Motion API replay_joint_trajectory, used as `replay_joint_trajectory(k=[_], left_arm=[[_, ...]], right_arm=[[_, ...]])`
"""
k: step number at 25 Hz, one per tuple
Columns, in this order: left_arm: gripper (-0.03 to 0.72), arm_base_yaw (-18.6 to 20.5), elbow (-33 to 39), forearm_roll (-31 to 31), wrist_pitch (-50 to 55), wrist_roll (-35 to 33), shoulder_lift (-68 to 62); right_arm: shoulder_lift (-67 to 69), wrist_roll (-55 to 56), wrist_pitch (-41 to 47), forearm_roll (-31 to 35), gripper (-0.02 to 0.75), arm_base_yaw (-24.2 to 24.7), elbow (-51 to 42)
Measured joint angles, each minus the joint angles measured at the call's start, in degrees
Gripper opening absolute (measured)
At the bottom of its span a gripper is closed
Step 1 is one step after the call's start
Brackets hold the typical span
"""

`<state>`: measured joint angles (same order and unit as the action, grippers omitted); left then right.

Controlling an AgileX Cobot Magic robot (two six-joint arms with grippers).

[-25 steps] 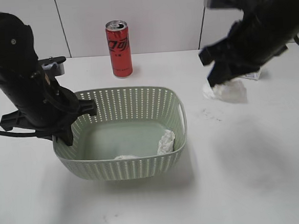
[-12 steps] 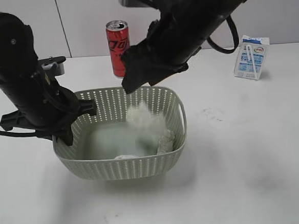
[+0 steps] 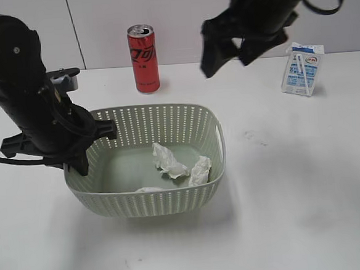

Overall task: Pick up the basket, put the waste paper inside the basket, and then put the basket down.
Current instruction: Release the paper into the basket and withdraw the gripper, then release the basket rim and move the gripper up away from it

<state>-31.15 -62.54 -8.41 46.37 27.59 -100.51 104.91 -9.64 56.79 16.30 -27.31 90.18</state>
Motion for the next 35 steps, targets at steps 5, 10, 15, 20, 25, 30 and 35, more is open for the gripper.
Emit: replay_joint_trajectory(k=[5,10,15,20,25,30,35], left_arm=[[-0.018,0.0,0.0,0.0,-1.2,-0.6,0.0],[-0.018,0.0,-5.2,1.5,-0.5,-1.2,-2.2],[-0.018,0.0,-14.1,2.5,3.5,-1.2,-8.5],[-0.018,0.0,-17.8,2.5,4.3,-1.3,-12.4],[-0.018,0.0,-17.8,2.3,3.1,-1.3,-15.0],[0.051,0.0,-17.8,1.1,1.4,-1.3,-15.6],[0.454,0.0,-18.0,-0.6,2.5,-1.5,-15.6]], right_arm=[[0.0,1.3,8.4,-4.5,0.613,13.7,0.5],[-0.2,2.5,12.5,-8.8,0.592,24.1,0.5],[-5.6,4.1,12.6,-10.4,0.592,26.7,-3.4],[-17.4,4.2,12.7,-9.5,0.59,26.7,-12.4],[-33.5,4.2,12.7,-9.5,0.589,26.7,-24.1],[-49.3,4.2,6.5,-9.5,0.589,26.7,-35.8],[-62.7,4.2,0.7,-9.5,0.589,26.7,-48.3]])
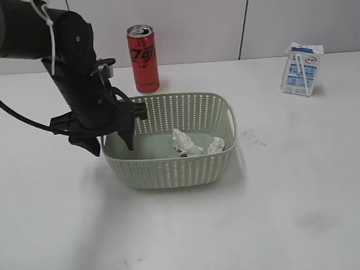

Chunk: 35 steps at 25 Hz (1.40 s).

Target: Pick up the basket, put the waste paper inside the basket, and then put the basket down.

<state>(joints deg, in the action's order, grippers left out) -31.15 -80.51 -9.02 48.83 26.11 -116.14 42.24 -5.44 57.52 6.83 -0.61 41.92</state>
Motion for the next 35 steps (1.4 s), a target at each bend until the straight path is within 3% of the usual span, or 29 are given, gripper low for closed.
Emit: replay_joint_trajectory(k=[1,2,6,12,15,22,26,30,35], left_arm=[[0.547,0.0,-0.1,-0.1,0.8,-0.3,0.0],[0.591,0.0,-0.3,-0.1,1.8,-0.4,0.0],[0.648,0.0,-0.4,0.1,5.4,-2.0,1.3],[0.654,0.4,-0.4,4.1,6.9,-2.7,7.8],[0.653,2.4,-0.4,4.6,7.4,-5.5,11.6],[0.648,14.1,-0.4,5.2,15.3,-15.9,17.5],[0.631,19.5,-0.3,10.7,20.2,-19.6,19.3],[0.622,20.6,3.1,12.7,20.5,-20.2,24.0],[0.585,20.5,13.3,9.6,20.6,-20.3,34.5]], right_arm=[[-2.3,0.0,-0.2,0.0,0.589,0.0,-2.3],[-4.1,0.0,-0.4,0.0,0.589,0.0,-4.3],[-11.8,0.0,0.2,0.0,0.589,0.0,-11.5],[-20.7,0.0,2.1,0.0,0.589,0.0,-13.5],[-24.7,0.0,2.1,0.0,0.589,0.0,-13.5],[-31.1,0.0,2.2,1.3,0.589,0.0,-13.5],[-31.9,0.0,2.2,1.5,0.589,-0.9,-13.5],[-32.8,0.1,2.3,1.6,0.589,-1.9,-13.5],[-34.8,0.2,2.3,1.5,0.589,-2.0,-13.5]])
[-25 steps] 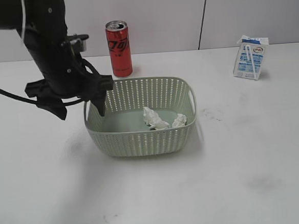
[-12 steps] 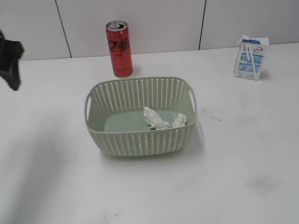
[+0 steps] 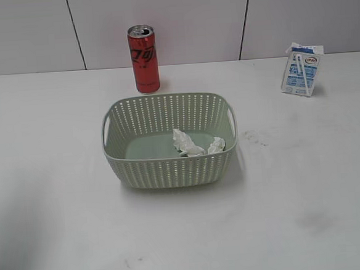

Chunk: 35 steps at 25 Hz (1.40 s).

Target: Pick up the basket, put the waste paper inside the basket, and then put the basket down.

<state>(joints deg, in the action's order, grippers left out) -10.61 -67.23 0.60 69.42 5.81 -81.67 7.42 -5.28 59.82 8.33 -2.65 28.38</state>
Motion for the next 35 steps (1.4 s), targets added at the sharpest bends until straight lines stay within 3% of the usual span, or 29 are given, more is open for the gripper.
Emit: replay_joint_trajectory(k=[8,16,26,35], left_arm=[[0.506,0.0,22.7,0.4,-3.1,-0.1,24.0],[0.501,0.0,36.5,0.9,-8.3,-0.1,53.6],[0.501,0.0,39.2,2.7,-8.0,-0.1,80.6],[0.478,0.0,39.4,3.0,-7.3,-0.1,82.0]], right_arm=[[-0.9,0.0,0.0,-0.1,0.589,0.0,0.0],[-1.0,0.0,0.0,-0.2,0.589,0.0,0.0],[-1.8,0.1,0.1,-0.2,0.589,0.0,0.0],[-7.6,0.0,0.2,-0.2,0.589,0.0,-0.2]])
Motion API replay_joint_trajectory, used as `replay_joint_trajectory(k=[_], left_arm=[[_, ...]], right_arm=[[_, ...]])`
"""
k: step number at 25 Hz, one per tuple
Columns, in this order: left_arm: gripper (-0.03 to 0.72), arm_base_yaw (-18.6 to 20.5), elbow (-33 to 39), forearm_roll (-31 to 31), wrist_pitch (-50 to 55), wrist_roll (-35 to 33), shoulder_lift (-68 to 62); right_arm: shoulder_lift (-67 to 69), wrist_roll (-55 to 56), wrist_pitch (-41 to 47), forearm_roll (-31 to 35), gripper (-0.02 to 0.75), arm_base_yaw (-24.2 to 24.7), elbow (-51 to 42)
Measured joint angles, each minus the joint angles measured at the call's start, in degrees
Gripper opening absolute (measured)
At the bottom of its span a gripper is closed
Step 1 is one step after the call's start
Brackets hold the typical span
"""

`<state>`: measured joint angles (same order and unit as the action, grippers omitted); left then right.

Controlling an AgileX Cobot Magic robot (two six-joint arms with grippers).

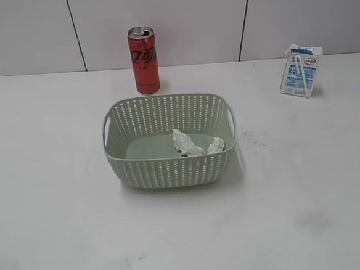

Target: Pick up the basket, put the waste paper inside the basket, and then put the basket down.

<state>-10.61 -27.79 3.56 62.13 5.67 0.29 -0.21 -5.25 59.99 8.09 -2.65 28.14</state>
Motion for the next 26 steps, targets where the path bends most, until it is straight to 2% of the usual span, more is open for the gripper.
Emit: replay_joint_trajectory(k=[9,19,26], left_arm=[[0.475,0.1,0.0,0.1,0.0,0.0,0.0],[0.463,7.8,0.0,0.1,0.0,0.0,0.0],[0.446,8.0,0.0,0.1,0.0,0.0,0.0]], right_arm=[[0.0,0.2,0.0,0.1,0.589,-0.1,0.0],[0.0,0.5,0.0,0.1,0.589,-0.1,0.0],[0.0,0.5,0.0,0.1,0.589,-0.1,0.0]])
